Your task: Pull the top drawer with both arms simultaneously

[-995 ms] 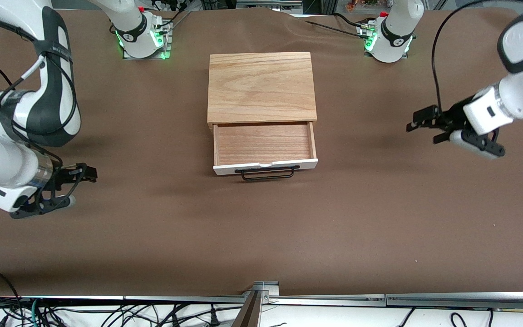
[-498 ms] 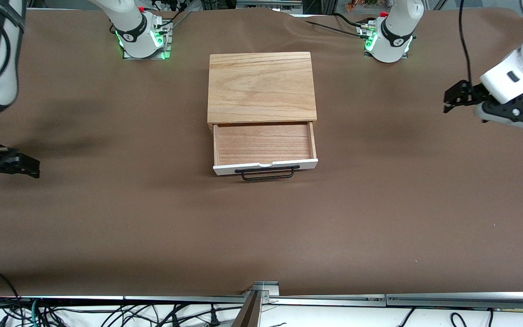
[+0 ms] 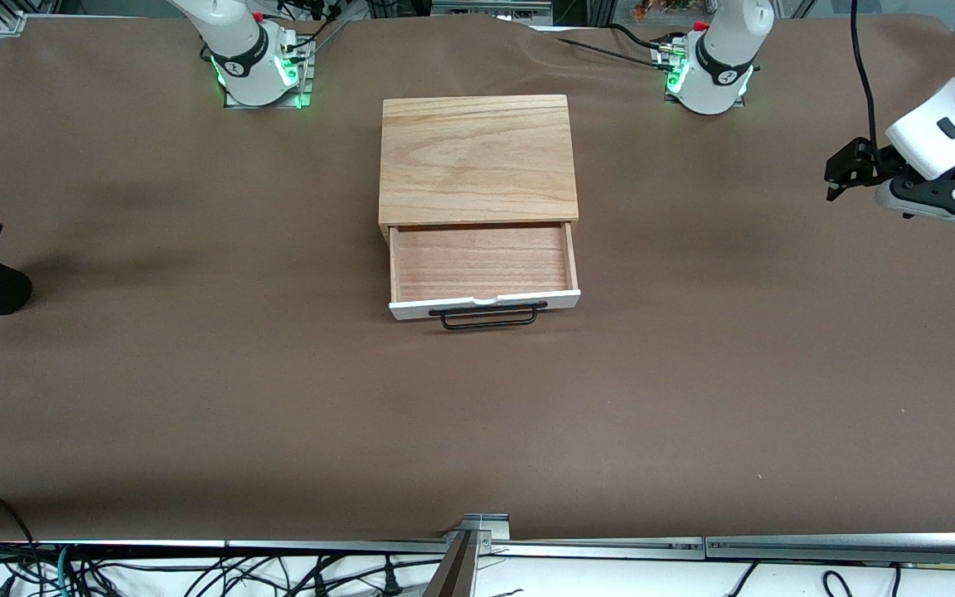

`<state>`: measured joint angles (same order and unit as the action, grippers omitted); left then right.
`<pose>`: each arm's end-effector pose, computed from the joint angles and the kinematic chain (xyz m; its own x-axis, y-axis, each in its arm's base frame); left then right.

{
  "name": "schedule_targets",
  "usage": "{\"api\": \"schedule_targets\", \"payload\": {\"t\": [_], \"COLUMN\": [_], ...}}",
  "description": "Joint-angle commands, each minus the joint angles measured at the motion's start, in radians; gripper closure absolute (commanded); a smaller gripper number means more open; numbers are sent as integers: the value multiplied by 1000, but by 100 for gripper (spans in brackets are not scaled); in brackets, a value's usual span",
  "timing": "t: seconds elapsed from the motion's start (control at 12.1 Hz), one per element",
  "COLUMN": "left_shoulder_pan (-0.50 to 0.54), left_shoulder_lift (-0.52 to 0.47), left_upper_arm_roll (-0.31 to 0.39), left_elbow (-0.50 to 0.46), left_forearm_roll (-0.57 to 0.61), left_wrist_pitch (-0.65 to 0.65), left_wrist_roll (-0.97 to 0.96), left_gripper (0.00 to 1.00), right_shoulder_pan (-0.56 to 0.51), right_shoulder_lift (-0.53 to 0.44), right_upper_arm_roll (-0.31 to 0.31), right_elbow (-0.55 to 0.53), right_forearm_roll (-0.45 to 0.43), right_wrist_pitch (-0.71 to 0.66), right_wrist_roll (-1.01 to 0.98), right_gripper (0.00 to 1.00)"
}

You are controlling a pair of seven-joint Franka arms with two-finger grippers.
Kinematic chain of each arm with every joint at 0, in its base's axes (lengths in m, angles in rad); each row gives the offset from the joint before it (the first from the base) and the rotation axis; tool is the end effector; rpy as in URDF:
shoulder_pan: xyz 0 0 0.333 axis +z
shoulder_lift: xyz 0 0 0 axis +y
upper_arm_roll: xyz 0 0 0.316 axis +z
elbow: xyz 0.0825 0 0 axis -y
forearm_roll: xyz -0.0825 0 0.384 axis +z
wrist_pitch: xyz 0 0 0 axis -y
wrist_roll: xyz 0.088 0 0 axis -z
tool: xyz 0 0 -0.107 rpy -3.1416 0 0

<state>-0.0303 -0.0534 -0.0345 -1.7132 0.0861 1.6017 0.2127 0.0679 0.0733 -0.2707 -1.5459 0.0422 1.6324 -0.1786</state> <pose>0.5364 -0.0263 0.5894 0.9584 -0.2754 -0.0754 -0.2807 -0.9570 -0.0732 0.5717 -0.1074 0.6016 0.9995 -0.0258 0.0196 -0.0254 -0.9995 -0.0194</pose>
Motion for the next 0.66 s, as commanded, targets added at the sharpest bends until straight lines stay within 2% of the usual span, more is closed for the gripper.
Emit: {"api": "schedule_targets", "payload": {"t": [0.0, 0.17, 0.33, 0.58], "left_shoulder_pan": [-5, -5, -8, -22], "left_shoulder_lift": [17, 17, 17, 44], "left_upper_arm_roll": [-4, 7, 4, 7], "left_elbow": [38, 37, 43, 87], "left_forearm_roll": [-9, -69, -77, -72], "left_wrist_pitch": [-39, -36, -29, -37], "left_wrist_roll": [2, -44, -142, -182], "left_gripper": [0, 0, 0, 0], "right_shoulder_pan": [-13, -8, -14, -26], "right_shoulder_lift": [-61, -37, -14, -12], "right_upper_arm_roll": [80, 104, 96, 96], "right_elbow": [-97, -86, -66, -66], "right_forearm_roll": [-100, -143, -134, -131], "right_wrist_pitch": [-5, -19, -23, -22], "right_wrist_roll": [14, 18, 10, 11], "right_gripper": [0, 0, 0, 0]}}
